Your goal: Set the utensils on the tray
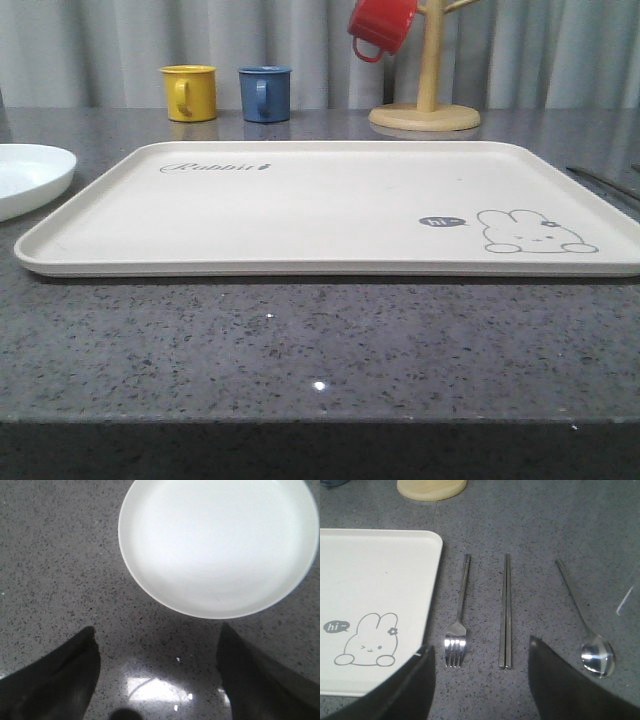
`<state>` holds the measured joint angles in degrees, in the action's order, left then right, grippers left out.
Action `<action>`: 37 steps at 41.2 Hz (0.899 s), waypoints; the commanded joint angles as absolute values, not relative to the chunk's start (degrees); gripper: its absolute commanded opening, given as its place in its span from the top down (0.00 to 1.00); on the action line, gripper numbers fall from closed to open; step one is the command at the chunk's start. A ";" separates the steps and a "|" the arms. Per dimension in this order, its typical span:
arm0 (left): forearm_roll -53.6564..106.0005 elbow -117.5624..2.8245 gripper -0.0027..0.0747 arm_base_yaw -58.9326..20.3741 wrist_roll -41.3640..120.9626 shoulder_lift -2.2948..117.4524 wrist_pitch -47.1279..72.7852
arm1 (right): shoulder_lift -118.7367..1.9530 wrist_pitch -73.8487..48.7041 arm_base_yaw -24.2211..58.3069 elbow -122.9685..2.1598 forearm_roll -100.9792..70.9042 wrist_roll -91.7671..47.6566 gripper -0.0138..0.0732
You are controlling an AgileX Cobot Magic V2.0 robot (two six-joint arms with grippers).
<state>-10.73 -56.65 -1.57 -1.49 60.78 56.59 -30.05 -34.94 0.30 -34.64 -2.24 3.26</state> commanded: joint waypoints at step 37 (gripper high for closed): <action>23.07 -68.16 0.46 18.55 19.35 89.34 44.97 | -30.87 -31.14 0.03 -36.64 -1.85 2.84 0.33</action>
